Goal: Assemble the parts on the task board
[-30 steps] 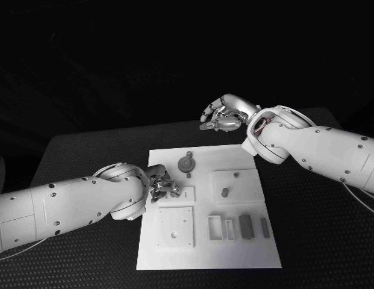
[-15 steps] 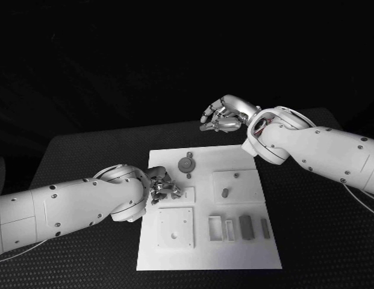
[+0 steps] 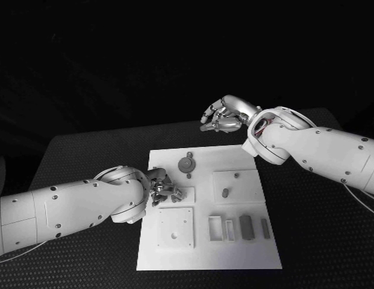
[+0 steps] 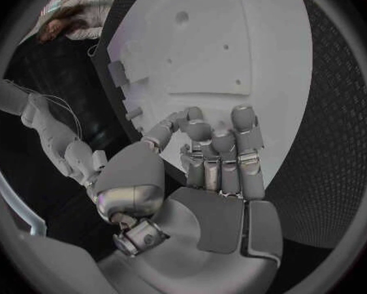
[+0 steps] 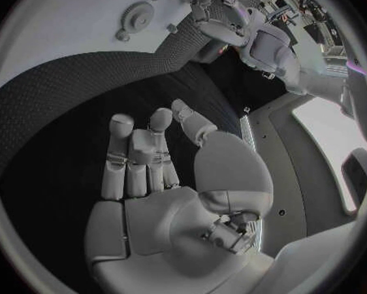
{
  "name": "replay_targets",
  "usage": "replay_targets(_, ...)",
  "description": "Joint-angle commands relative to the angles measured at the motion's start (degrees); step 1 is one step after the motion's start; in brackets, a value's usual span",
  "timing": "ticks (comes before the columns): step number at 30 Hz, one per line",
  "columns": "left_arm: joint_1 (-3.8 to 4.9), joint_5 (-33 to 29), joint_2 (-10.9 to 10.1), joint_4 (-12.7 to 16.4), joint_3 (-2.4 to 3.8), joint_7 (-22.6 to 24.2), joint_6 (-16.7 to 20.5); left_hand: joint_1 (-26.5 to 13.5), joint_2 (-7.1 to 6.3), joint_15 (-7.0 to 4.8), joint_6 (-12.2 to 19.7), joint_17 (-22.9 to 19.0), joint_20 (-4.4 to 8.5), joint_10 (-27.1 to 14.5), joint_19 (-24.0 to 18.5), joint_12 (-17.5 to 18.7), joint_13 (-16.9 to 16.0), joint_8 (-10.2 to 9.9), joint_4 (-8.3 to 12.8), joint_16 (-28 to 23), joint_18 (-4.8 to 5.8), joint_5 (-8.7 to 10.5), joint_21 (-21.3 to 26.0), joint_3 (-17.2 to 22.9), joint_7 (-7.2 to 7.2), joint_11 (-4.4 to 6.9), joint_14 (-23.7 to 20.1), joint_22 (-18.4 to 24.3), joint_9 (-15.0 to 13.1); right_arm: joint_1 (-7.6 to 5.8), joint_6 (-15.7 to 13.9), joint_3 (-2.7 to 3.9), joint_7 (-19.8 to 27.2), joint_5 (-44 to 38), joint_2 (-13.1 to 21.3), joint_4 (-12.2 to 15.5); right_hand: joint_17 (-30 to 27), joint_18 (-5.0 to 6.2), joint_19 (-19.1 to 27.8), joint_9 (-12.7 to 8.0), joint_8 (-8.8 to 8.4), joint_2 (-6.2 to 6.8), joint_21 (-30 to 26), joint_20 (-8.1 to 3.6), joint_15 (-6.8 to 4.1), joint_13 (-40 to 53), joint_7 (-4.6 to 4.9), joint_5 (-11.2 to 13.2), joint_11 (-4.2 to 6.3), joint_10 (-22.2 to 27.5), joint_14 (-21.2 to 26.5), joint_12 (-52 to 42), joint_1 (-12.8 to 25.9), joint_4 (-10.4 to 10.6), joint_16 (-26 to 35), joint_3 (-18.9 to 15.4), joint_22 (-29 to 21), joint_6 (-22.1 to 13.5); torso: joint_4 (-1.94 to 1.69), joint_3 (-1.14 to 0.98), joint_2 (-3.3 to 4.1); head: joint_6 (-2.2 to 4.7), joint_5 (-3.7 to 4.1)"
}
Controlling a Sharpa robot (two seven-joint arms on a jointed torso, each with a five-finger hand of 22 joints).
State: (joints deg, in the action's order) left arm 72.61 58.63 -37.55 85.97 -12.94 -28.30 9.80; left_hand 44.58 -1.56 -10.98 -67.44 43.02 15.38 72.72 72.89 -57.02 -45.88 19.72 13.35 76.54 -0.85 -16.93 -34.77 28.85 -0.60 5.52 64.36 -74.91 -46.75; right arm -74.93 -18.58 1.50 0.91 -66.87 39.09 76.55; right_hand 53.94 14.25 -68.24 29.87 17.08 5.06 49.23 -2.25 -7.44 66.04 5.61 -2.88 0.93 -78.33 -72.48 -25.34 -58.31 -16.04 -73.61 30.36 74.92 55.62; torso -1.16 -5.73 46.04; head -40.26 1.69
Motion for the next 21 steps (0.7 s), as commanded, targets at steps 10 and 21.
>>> replay_targets(10, -0.09, -0.3, -0.3, 0.3, 0.01, 0.7, 0.8, 3.4, 5.33, -0.07, -0.9, -0.7, 0.37, -0.2, 0.0, -0.5, 0.3, -0.6, 2.6, 0.7, -0.81, -6.12, -0.2, 2.6, 0.97, 0.37, -0.5, -1.2, -0.3, 0.11, 0.7, 0.04, 0.2, 0.0, 0.0, 0.0, 0.0, 0.75, 0.1, 0.1, -0.27, 0.12, -0.4, -0.24, 0.27, 0.1, -0.03, 0.1, 0.03, 0.4, 0.3, 0.4, 0.5, 0.2, 0.2, -0.2, 0.7, -0.5, 0.0, 0.01, 0.02, 0.06, -0.04)
replay_targets(21, -0.09, -0.3, -0.8, 0.2, 0.22, 0.8, 2.1, 3.7, 5.51, -0.02, -0.9, -0.9, 0.36, -0.2, 0.0, -0.5, 0.4, -0.8, 2.5, 0.8, -0.73, -4.65, -0.2, 3.1, 1.05, 0.29, -0.6, -1.2, -0.3, 0.15, 0.8, 0.04, 0.3, 0.0, 0.0, -0.1, 0.0, 0.75, 0.1, 0.1, -0.28, 0.11, -0.4, -0.24, 0.27, 0.1, -0.03, 0.1, 0.03, 0.4, 0.3, 0.4, 0.5, 0.2, 0.2, -0.2, 0.7, -0.5, 0.04, -0.01, -0.02, 0.16, -0.07)
